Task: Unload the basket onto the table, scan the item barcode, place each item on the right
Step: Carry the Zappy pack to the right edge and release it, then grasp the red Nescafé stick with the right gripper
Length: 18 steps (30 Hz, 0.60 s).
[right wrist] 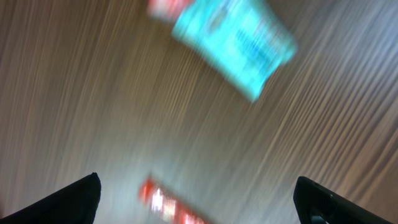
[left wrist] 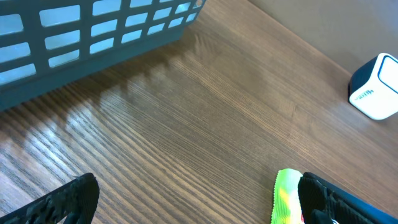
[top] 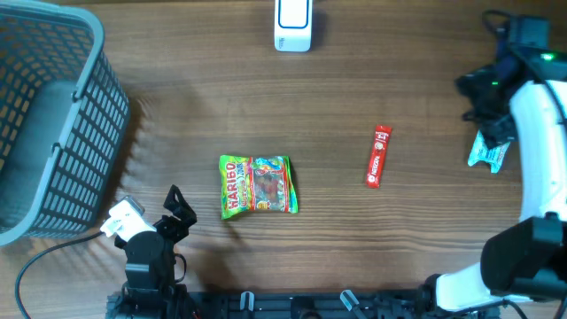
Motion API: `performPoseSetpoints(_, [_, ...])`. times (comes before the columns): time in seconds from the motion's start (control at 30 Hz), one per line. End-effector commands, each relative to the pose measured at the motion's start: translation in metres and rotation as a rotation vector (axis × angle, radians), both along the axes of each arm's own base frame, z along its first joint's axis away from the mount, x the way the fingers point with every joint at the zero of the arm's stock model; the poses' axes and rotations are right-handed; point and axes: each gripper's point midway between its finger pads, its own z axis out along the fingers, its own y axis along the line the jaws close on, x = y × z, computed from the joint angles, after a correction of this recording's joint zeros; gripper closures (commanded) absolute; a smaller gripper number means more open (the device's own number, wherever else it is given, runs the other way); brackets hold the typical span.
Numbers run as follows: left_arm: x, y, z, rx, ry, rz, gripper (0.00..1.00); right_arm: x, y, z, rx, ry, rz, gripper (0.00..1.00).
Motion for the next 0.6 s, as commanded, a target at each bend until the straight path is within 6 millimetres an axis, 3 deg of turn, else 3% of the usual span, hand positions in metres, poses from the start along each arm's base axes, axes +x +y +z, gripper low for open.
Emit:
performPoseSetpoints(0.0, [0.000,0.001,0.001,-0.006,-0.008,0.005,0.00,-0.007,0.076,-0.029,0.103,0.081,0.170,0.00])
performPoseSetpoints(0.03, [0.000,0.001,0.001,-0.006,-0.008,0.005,0.00,-0.013,0.109,-0.047,0.108,0.105,0.206,0.00])
performPoseSetpoints(0.17, [0.000,0.001,0.001,-0.006,-0.007,0.005,0.00,-0.026,0.154,-0.088,0.097,0.122,0.224,0.04])
performPoseSetpoints(0.3, [0.000,0.001,0.001,-0.006,-0.008,0.005,0.00,-0.053,0.158,-0.127,0.087,0.207,0.165,0.23])
performPoseSetpoints(0.43, [0.000,0.001,0.001,-0.006,-0.008,0.005,0.00,-0.043,0.160,-0.147,0.059,0.165,0.328,0.21])
performPoseSetpoints(0.57, [0.000,0.001,0.001,-0.006,-0.007,0.005,0.00,-0.020,0.151,-0.147,-0.058,0.102,0.501,0.11])
